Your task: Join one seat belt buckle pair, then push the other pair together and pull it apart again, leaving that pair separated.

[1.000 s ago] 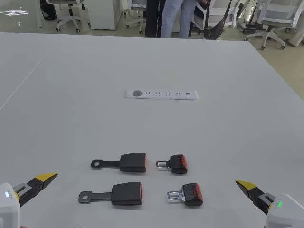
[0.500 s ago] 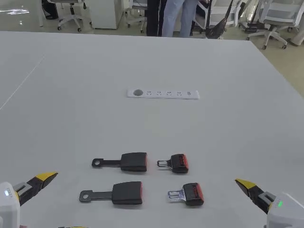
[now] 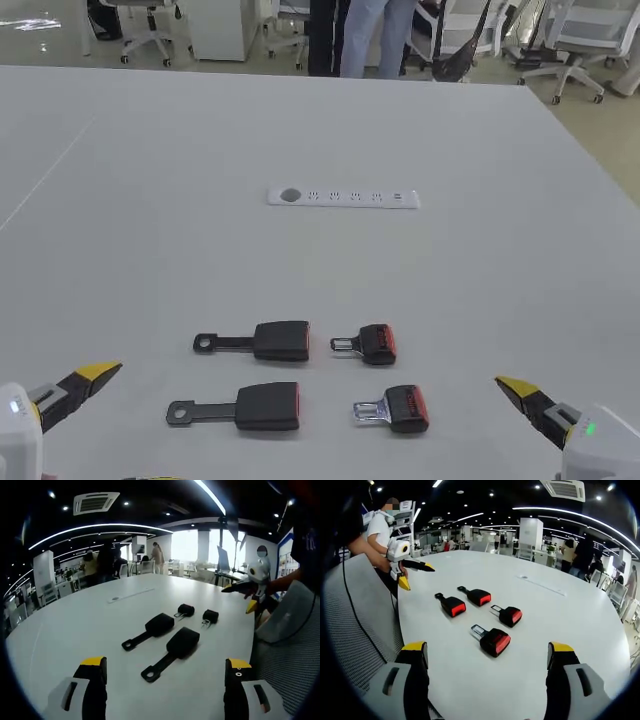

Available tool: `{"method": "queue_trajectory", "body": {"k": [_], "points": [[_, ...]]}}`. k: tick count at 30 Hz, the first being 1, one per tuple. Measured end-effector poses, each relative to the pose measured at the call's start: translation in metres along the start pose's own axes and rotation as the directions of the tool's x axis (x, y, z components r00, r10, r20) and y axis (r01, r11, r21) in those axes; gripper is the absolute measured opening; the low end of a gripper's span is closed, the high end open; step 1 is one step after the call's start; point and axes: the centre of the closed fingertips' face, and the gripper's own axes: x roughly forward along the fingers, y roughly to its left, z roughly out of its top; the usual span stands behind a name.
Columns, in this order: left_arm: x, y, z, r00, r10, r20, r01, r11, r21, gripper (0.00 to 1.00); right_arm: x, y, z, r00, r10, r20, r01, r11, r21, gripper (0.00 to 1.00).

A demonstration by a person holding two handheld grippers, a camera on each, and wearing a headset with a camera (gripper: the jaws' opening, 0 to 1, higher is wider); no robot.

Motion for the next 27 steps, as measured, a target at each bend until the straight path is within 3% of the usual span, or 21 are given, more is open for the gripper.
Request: {"method": "queue_trajectory", "body": {"k": [13,17,27], "points": [[0.0000,-0.0025,0.0008,1.0000,-0.004,0.001,0.004,1.000,0.002,1.00,-0.0014,-0.0017,-0.0007,1.0000,-0.003,-0.001,0.003,1.000,-0.003,0.99],[0.0008,-0.0079,0.0041,1.0000,-0.006,-0.001,0.006,1.000,0.003,1.00,-0.0017,-0.0027,-0.0020,1.0000,-0.004,-0.001,0.004,1.000,-0.002,0.99],[0.0012,-0.0053,0.0017,1.0000,-0.009,-0.001,0.009,1.000,0.001,1.00,-0.0015,-0.0040,-0.0041,1.0000,-0.004,-0.002,0.004,1.000,-0.001,0.99]]}}
